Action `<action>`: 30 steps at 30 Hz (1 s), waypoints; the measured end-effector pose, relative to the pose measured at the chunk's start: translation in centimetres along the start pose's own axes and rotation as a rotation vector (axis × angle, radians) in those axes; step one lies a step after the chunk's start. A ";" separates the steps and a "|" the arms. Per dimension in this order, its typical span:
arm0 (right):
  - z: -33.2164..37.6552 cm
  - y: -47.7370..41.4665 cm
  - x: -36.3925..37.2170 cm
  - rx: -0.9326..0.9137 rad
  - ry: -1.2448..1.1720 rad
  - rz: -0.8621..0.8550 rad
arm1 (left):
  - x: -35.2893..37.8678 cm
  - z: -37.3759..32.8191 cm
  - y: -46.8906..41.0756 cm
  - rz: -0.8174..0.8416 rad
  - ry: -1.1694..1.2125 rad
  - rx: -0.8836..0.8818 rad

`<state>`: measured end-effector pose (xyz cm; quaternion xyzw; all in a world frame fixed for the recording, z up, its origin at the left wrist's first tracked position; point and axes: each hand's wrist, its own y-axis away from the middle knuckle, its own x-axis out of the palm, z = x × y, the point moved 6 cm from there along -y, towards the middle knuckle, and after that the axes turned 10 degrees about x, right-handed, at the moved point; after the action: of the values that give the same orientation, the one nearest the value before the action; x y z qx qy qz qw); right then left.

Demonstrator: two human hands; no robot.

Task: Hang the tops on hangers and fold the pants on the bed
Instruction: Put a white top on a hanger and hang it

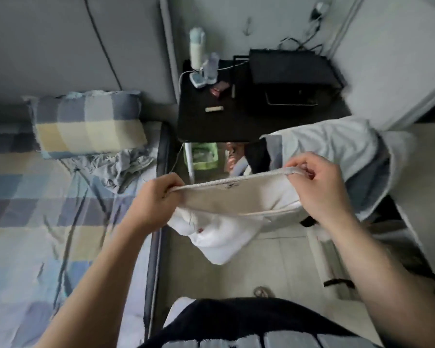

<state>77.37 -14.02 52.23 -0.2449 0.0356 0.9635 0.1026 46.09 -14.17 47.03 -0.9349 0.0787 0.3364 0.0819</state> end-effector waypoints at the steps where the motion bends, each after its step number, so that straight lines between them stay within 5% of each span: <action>1: -0.7 -0.4 -3.5 0.008 -0.016 -0.063 | 2.1 -2.7 -1.8 0.023 0.027 0.056; 11: -3.0 -2.4 -32.2 -0.021 -0.120 -0.587 | 18.6 -30.8 -16.5 0.128 0.310 0.546; 22: 8.4 -4.1 -56.3 -0.127 0.149 -1.053 | 19.7 -58.9 -30.1 0.054 0.412 0.986; 30: 17.4 -4.5 -66.7 -0.138 0.476 -1.221 | 20.3 -76.8 -37.8 0.111 0.505 1.225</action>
<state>127.58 -19.60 99.42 -0.4332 -0.1499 0.6517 0.6043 116.53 5.00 96.14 -0.7638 0.3204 0.0053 0.5602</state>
